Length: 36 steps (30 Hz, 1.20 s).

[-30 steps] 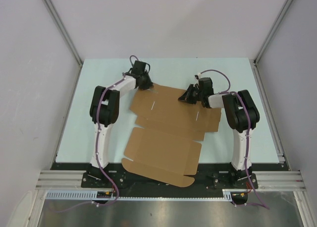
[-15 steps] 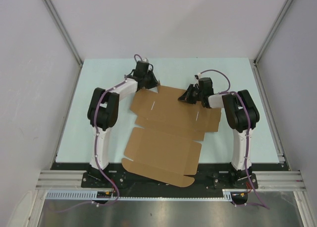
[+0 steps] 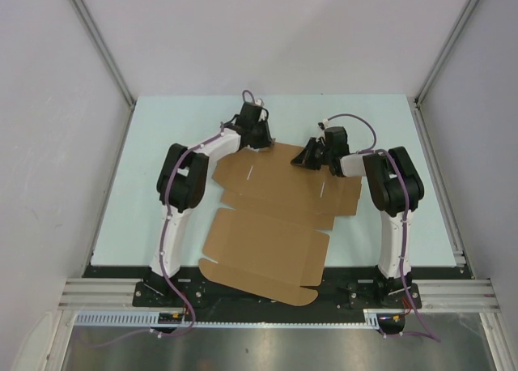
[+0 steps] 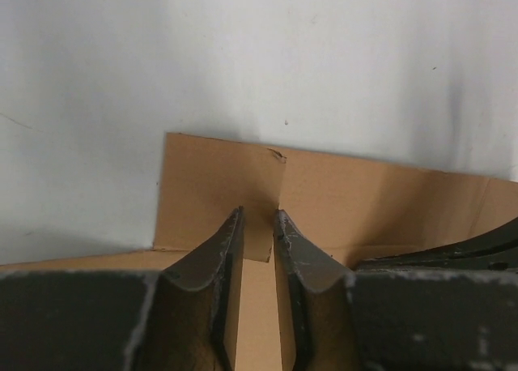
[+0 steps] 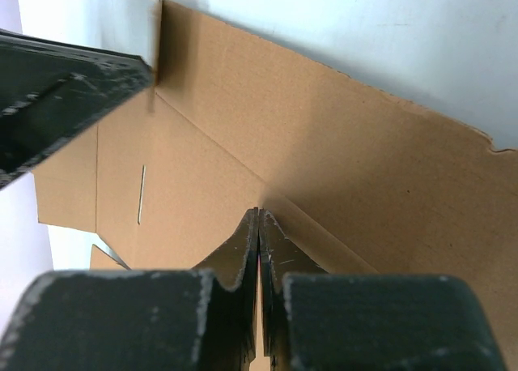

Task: Fold the paper box

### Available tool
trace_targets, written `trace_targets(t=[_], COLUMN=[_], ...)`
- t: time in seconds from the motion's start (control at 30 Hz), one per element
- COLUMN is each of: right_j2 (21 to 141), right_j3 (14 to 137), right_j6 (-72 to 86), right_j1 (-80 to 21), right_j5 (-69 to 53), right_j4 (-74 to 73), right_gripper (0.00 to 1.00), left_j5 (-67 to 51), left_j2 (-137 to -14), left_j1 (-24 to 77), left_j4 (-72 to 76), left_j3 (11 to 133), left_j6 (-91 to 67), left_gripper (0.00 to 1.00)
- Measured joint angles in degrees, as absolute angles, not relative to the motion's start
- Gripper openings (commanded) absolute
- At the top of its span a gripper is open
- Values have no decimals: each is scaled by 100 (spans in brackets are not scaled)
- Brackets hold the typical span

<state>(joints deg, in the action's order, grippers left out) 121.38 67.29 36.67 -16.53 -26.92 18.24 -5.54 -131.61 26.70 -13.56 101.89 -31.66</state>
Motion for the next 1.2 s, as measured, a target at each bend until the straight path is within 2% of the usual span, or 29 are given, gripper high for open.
trace_targets(t=[0.43,0.53,0.57,0.73,0.83,0.9,0.93,1.1,1.13,1.2], right_j2=[12145,12145,12145,12145,12145,12143,12143,12132,12130,12121], right_j3=[6731,6731,6731,6733,6737,6740,6740,6742,6742,6742], right_j6=[3669,3669,3669,3664,3656,3649,3645,3636,3636,3629], right_j1=[-1647,-1647,-1647,-1638,-1623,-1614,-1614,-1619,-1623,-1634], right_j5=[-2707,-2705,-2705,-2703,-2703,-2703,-2703,-2679,-2663,-2639], right_j4=[1831,1828,1828,1820,1811,1806,1804,1780,1772,1761], right_gripper=[0,0,0,0,0,0,0,0,0,0], left_j5=[-491,-521,-574,-657,-644,-537,-478,30,143,311], left_j2=[-13712,-13727,-13651,-12648,-11874,-11074,-10761,-8823,-8449,-7907], left_j1=[2731,2731,2733,2716,2685,2665,2659,2659,2657,2655], left_j4=[-2117,-2137,-1968,-1435,-1343,-1245,-1245,-967,-958,-864], left_j3=[11010,11043,10888,9467,8796,8226,8051,6726,6372,5693], left_j6=[-3146,-3155,-3162,-3277,-3356,-3426,-3441,-3653,-3715,-3815], left_gripper=[28,40,48,59,72,87,100,100,98,88])
